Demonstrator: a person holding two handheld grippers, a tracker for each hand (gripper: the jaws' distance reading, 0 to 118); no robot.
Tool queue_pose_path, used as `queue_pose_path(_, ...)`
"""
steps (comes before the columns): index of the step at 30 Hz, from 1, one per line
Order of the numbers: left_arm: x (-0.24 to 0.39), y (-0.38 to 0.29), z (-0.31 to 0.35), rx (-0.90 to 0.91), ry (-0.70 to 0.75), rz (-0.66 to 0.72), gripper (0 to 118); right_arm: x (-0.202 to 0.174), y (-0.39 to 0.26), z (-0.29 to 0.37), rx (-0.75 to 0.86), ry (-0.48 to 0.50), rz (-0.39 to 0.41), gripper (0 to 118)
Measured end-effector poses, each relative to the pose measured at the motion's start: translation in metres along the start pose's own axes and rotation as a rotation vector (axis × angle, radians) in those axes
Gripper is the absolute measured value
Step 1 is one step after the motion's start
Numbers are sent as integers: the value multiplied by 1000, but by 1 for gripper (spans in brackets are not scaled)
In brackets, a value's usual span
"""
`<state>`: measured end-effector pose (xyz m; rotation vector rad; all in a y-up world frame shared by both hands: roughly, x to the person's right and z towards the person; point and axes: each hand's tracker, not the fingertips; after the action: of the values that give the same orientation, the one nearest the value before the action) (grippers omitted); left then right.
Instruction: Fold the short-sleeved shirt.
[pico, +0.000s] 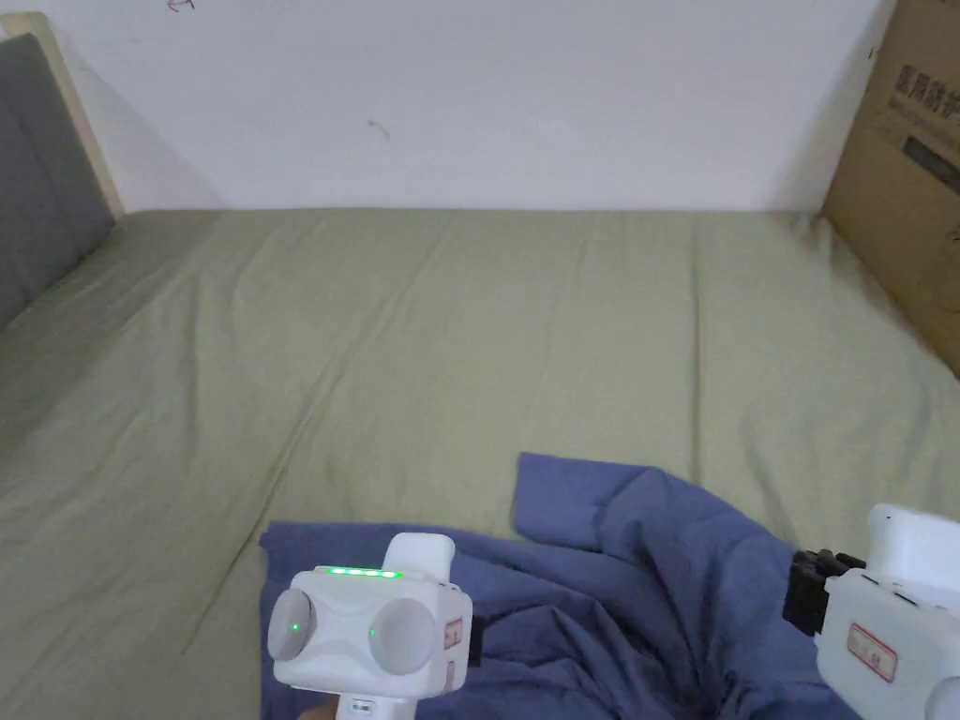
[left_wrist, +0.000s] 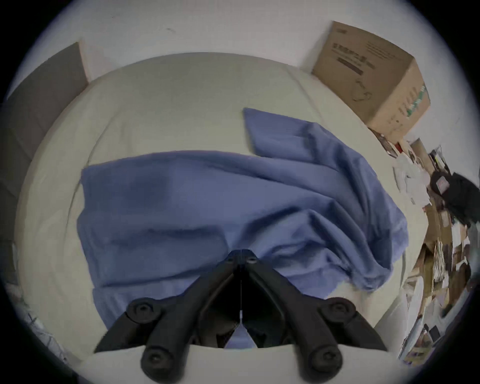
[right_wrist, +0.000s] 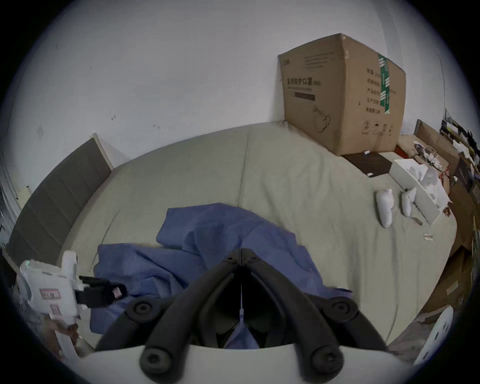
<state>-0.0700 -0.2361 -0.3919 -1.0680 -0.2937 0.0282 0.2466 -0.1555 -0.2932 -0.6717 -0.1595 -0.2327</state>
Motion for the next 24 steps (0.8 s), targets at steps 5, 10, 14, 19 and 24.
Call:
queue_pose_path(5,-63,58,-8,11,80,79,79,-7,6,-27,-26,-16,35,0)
queue_pose_path(10,-115,104,-26,-31,225,187,79,-7,8,-46,-50,-12,36,0)
queue_pose_path(14,-148,101,-61,-96,184,272,62,-4,2,-56,-73,-25,49,0)
queue_pose_path(19,-114,101,-51,-58,211,144,3,6,-5,-63,-109,-30,24,0)
queue_pose_path(24,-128,117,-55,-66,253,69,3,14,-1,-58,-110,-23,16,0)
